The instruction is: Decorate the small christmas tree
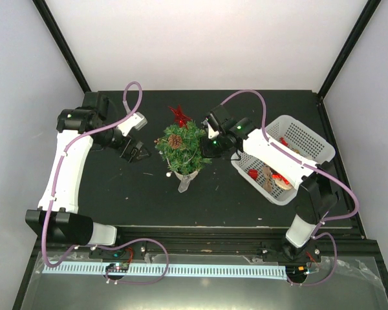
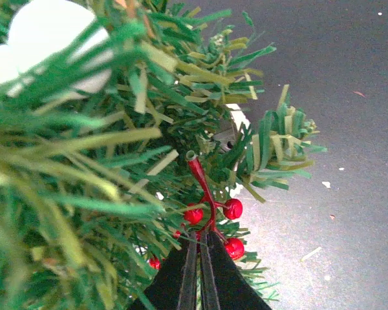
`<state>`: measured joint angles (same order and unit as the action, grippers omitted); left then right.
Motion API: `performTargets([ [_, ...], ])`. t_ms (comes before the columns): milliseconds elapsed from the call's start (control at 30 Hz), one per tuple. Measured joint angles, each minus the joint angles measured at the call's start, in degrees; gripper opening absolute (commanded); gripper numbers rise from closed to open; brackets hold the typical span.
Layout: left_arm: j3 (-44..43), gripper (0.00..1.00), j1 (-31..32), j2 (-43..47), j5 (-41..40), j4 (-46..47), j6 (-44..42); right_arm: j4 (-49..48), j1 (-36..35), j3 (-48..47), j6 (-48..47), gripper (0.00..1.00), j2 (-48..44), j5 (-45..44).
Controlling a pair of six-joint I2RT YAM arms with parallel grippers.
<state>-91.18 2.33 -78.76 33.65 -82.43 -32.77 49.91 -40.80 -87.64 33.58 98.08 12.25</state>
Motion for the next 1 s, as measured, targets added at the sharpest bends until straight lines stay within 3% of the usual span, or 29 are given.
performTargets([
  [467,0.8,0.99,0.0,0.0,0.0,0.3,0.0,-1.2,0.0,0.2,0.3,0.16,0.0,0.7],
  [700,1.4,0.99,0.0,0.0,0.0,0.4,0.0,-0.6,0.0,0.2,1.0,0.3,-1.1,-2.0],
  [1000,1.4,0.99,0.0,0.6,-0.2,0.4,0.0,-0.4,0.5,0.2,1.3,0.34,-3.5,-4.6],
])
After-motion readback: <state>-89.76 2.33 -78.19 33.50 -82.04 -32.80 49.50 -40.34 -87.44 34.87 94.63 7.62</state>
